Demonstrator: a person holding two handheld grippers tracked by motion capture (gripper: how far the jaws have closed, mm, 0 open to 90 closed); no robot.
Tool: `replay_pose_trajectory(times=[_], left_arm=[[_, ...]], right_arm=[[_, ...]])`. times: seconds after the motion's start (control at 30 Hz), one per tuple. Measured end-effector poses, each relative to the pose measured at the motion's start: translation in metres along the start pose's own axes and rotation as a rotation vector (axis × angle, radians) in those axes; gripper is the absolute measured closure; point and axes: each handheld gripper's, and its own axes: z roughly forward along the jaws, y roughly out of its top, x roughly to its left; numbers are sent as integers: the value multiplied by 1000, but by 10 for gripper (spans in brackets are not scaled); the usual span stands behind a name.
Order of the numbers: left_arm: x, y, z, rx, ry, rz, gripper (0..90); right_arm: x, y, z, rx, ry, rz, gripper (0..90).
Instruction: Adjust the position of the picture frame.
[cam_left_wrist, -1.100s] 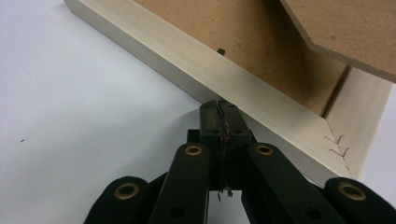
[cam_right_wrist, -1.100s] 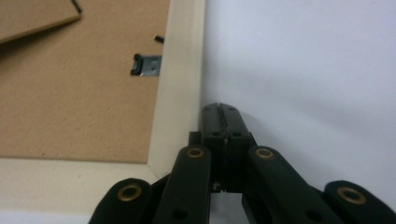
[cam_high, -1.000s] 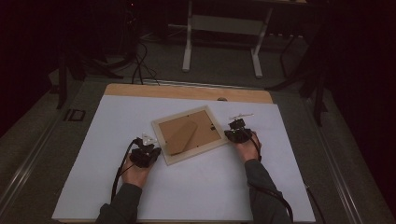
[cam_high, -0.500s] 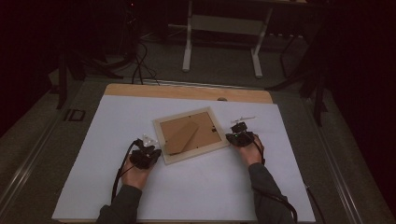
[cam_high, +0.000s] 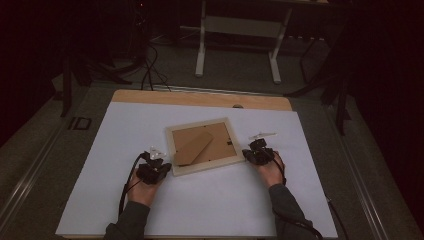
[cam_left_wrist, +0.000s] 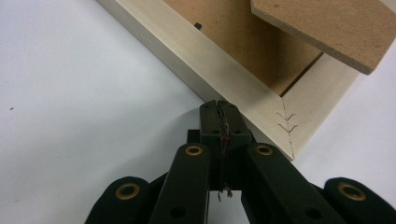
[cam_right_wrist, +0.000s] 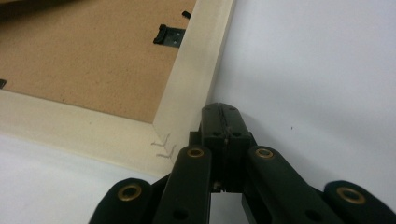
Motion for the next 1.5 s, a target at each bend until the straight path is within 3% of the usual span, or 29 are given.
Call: replay_pose_trajectory(times=[0.2, 0.53, 0.93, 1.5], left_arm=[[2, 2, 2, -2, 8, 1, 900], [5, 6, 6, -3, 23, 7, 900], [13, 9, 9, -20, 21, -24, 900], [13, 12, 9, -16, 42, -16, 900]], right_arm=[[2, -5, -5, 8, 8, 9, 900], [3, -16, -9, -28, 19, 47, 900], [10, -23, -12, -53, 12, 52, 900], [12, -30, -15, -68, 44, 61, 900]])
